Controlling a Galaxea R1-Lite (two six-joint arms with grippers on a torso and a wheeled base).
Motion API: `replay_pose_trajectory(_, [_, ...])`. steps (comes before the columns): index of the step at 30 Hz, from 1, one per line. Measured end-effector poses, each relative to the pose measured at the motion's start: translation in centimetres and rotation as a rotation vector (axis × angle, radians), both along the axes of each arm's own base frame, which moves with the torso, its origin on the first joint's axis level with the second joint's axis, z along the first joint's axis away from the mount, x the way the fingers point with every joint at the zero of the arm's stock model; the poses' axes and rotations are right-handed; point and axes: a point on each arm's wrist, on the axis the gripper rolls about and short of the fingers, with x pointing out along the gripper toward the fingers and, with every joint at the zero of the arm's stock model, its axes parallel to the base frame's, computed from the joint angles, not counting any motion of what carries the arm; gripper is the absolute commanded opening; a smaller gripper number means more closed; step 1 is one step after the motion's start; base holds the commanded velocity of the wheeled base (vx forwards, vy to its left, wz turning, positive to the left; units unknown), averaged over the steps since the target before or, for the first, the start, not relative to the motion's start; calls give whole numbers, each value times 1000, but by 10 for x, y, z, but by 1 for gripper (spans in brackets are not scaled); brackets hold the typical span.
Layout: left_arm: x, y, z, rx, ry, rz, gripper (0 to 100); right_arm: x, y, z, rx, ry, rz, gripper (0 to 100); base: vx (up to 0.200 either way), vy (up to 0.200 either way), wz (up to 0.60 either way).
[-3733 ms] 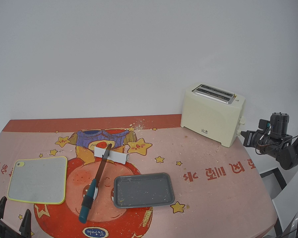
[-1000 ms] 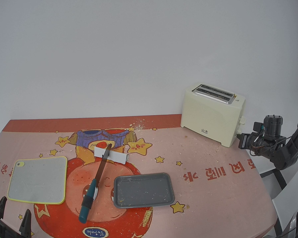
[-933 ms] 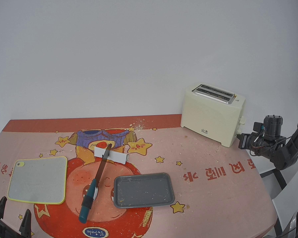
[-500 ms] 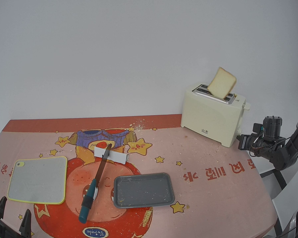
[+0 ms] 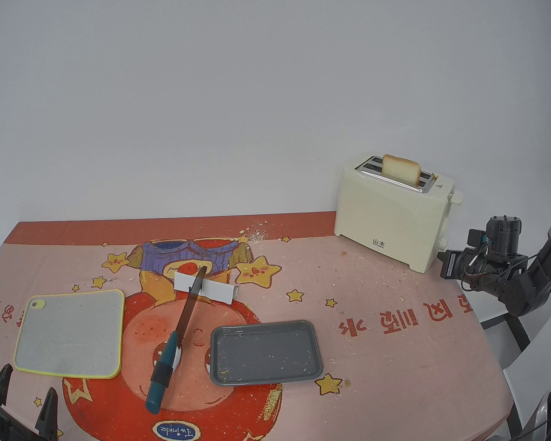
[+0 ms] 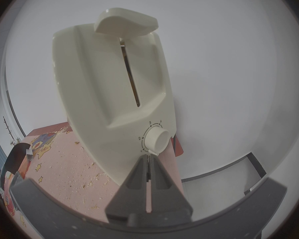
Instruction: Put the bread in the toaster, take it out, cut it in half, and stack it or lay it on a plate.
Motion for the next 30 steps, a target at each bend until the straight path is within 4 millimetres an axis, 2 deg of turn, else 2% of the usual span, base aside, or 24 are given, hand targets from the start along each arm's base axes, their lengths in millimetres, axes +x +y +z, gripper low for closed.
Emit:
replay_pose_trajectory(18, [0,0,0,0,0,0,100,-6,-1,3,-4,2,-8,0,0,0,0])
replay_pose_trajectory(30, [0,0,0,0,0,0,100,-48,2,28,5,-28,5,0,0,0,0])
